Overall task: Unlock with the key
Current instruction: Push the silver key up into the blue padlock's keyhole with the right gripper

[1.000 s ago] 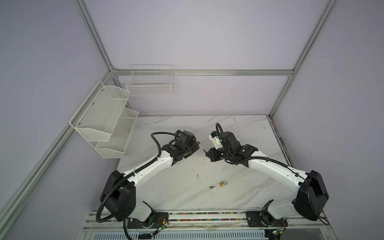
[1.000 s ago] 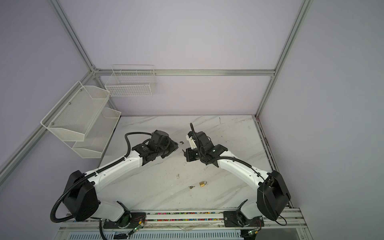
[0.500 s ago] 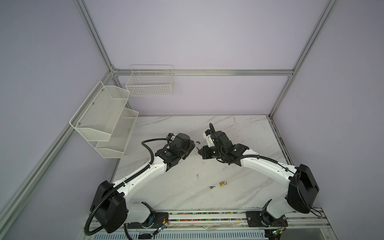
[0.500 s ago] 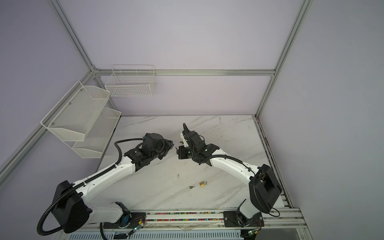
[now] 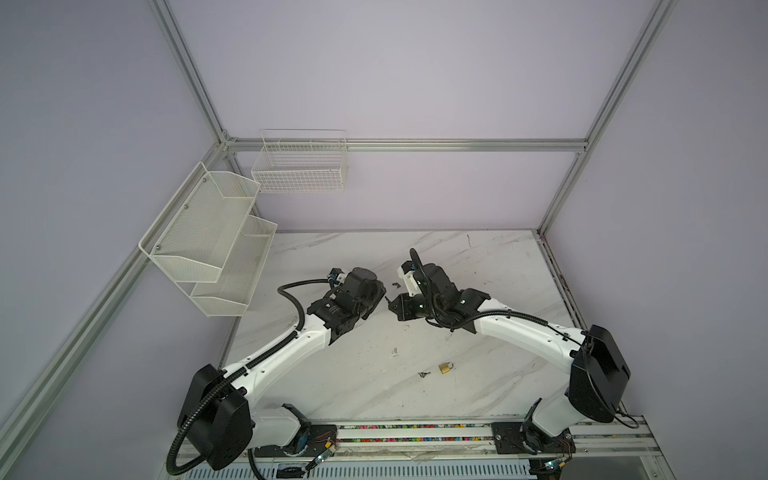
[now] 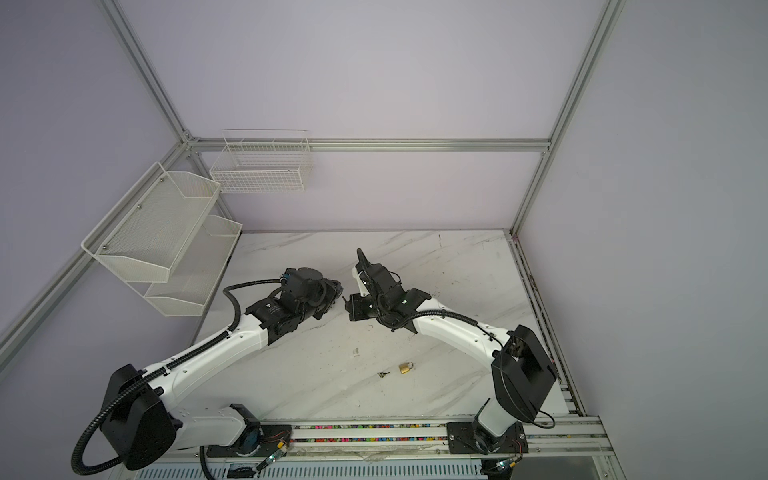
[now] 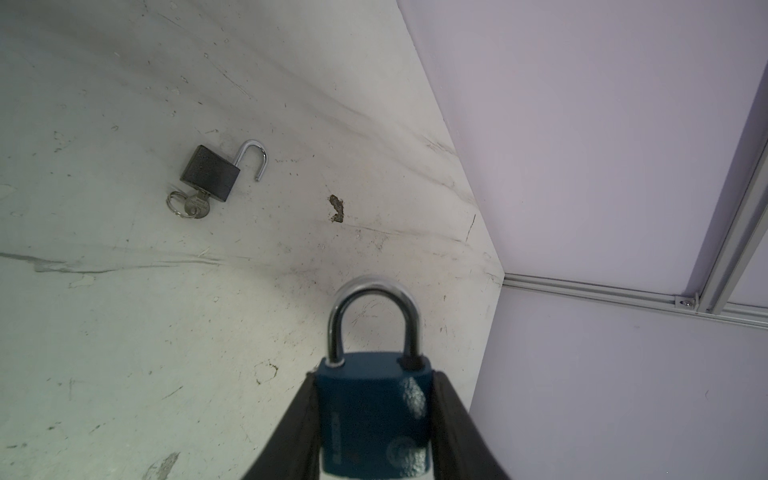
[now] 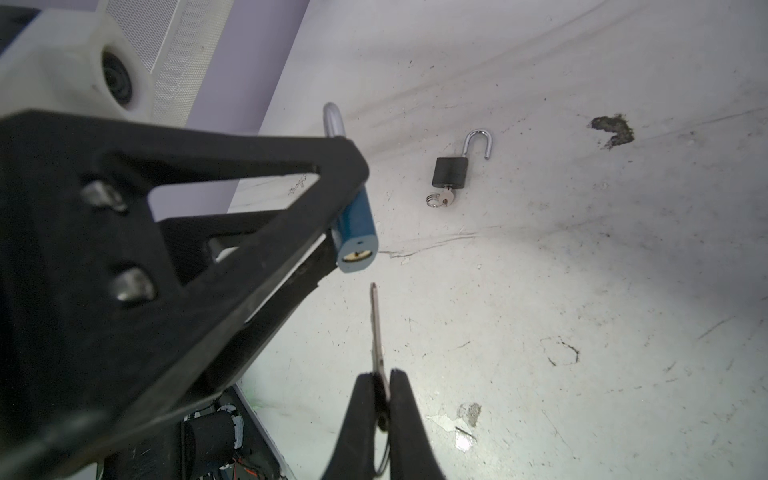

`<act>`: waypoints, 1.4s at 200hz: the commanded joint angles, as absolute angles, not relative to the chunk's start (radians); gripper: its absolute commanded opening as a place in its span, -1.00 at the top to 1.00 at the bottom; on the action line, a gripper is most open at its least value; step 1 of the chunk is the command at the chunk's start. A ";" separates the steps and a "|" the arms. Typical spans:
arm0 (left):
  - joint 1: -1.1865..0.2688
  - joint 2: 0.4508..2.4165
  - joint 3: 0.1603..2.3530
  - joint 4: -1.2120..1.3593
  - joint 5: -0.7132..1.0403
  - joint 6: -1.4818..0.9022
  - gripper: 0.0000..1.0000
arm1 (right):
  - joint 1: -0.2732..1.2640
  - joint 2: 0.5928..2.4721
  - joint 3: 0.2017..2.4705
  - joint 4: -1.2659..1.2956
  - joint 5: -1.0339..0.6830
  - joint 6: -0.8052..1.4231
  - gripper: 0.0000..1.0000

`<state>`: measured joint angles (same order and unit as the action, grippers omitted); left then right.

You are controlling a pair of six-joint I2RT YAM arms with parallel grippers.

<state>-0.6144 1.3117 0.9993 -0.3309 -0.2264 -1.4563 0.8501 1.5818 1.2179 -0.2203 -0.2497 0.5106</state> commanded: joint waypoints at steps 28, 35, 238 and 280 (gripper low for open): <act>-0.606 1.273 0.966 -0.285 -0.237 -1.459 1.00 | 0.856 1.607 1.263 -0.200 -0.235 0.500 1.00; -0.606 1.274 0.966 -0.283 -0.234 -1.460 1.00 | 0.855 1.610 1.266 -0.201 -0.232 0.500 1.00; -0.603 1.283 0.981 -0.266 -0.200 -1.439 1.00 | 0.856 1.606 1.298 -0.197 -0.231 0.489 1.00; -0.601 1.284 0.990 -0.276 -0.198 -1.435 1.00 | 0.855 1.601 1.307 -0.201 -0.220 0.486 1.00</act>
